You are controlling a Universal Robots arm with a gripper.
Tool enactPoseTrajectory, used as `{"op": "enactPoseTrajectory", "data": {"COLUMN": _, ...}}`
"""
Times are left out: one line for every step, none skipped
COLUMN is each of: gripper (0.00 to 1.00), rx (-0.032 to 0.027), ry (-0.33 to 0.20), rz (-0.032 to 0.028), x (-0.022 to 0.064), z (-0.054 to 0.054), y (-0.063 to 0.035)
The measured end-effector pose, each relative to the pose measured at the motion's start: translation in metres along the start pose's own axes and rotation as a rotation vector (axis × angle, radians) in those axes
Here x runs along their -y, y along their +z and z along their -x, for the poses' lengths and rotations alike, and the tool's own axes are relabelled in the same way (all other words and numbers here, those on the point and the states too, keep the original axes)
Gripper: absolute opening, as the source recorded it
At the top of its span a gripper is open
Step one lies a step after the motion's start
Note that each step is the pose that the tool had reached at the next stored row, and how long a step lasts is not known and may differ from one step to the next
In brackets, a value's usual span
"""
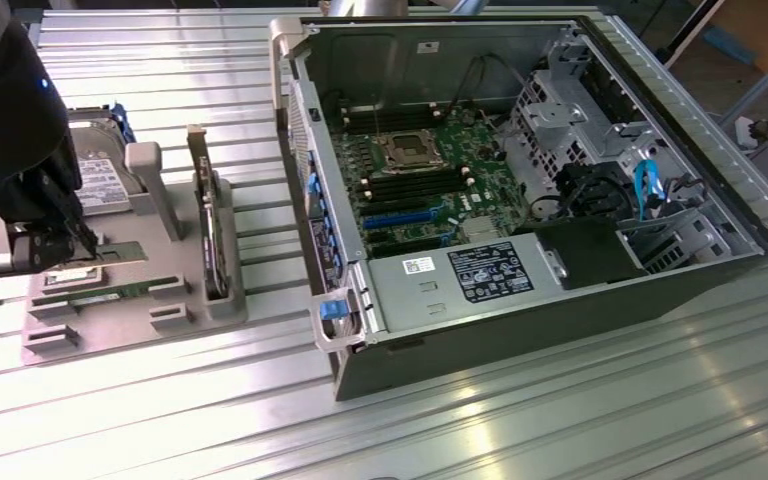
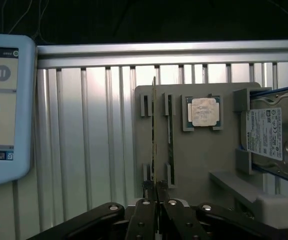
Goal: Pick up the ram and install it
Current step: 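Pick up the ram and move it above insertion slot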
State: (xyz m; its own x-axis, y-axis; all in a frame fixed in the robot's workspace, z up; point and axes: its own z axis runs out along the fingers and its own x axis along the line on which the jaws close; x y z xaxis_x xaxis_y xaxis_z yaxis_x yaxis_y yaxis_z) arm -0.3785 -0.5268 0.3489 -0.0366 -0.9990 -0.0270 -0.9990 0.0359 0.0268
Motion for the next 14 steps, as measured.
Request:
{"op": "enactPoseTrajectory", "data": {"gripper": 0.12, "rx": 0.0000, "ry": 0.000, "rz": 0.0000, "x": -0.0001, "z": 0.000, "y": -0.0022}}
{"op": "enactPoseTrajectory", "data": {"gripper": 0.12, "rx": 0.0001, "ry": 0.000, "rz": -0.0001, "x": -0.0001, "z": 0.000, "y": -0.0037}}
{"op": "enactPoseTrajectory", "data": {"gripper": 0.12, "rx": 0.0001, "ry": 0.000, "rz": 0.0000, "x": -0.0001, "z": 0.000, "y": -0.0049}}
{"op": "enactPoseTrajectory", "data": {"gripper": 0.12, "rx": 0.0000, "ry": 0.000, "rz": 0.0000, "x": -0.0002, "z": 0.000, "y": -0.0062}}
{"op": "enactPoseTrajectory", "data": {"gripper": 0.12, "rx": 0.0000, "ry": 0.000, "rz": 0.0000, "x": -0.0002, "z": 0.000, "y": -0.0078}}
{"op": "enactPoseTrajectory", "data": {"gripper": 0.12, "rx": 0.0000, "ry": 0.000, "rz": 0.0000, "x": -0.0003, "z": 0.000, "y": -0.0098}}
{"op": "enactPoseTrajectory", "data": {"gripper": 0.12, "rx": 0.0000, "ry": 0.000, "rz": 0.0000, "x": -0.0003, "z": 0.000, "y": -0.0111}}
{"op": "enactPoseTrajectory", "data": {"gripper": 0.12, "rx": 0.0001, "ry": 0.000, "rz": 0.0000, "x": -0.0003, "z": 0.000, "y": -0.0125}}
{"op": "enactPoseTrajectory", "data": {"gripper": 0.12, "rx": 0.0001, "ry": 0.000, "rz": 0.0000, "x": -0.0004, "z": 0.000, "y": -0.0139}}
{"op": "enactPoseTrajectory", "data": {"gripper": 0.12, "rx": 0.0000, "ry": 0.000, "rz": 0.0000, "x": -0.0004, "z": 0.000, "y": -0.0155}}
{"op": "enactPoseTrajectory", "data": {"gripper": 0.12, "rx": 0.0000, "ry": 0.000, "rz": 0.0001, "x": -0.0005, "z": 0.001, "y": -0.0191}}
{"op": "enactPoseTrajectory", "data": {"gripper": 0.12, "rx": 0.0000, "ry": 0.000, "rz": 0.0000, "x": -0.0006, "z": 0.001, "y": -0.0222}}
{"op": "enactPoseTrajectory", "data": {"gripper": 0.12, "rx": 0.0000, "ry": 0.000, "rz": 0.0000, "x": -0.0006, "z": 0.001, "y": -0.0239}}
{"op": "enactPoseTrajectory", "data": {"gripper": 0.12, "rx": 0.0000, "ry": 0.000, "rz": -0.0001, "x": -0.0007, "z": 0.001, "y": -0.0256}}
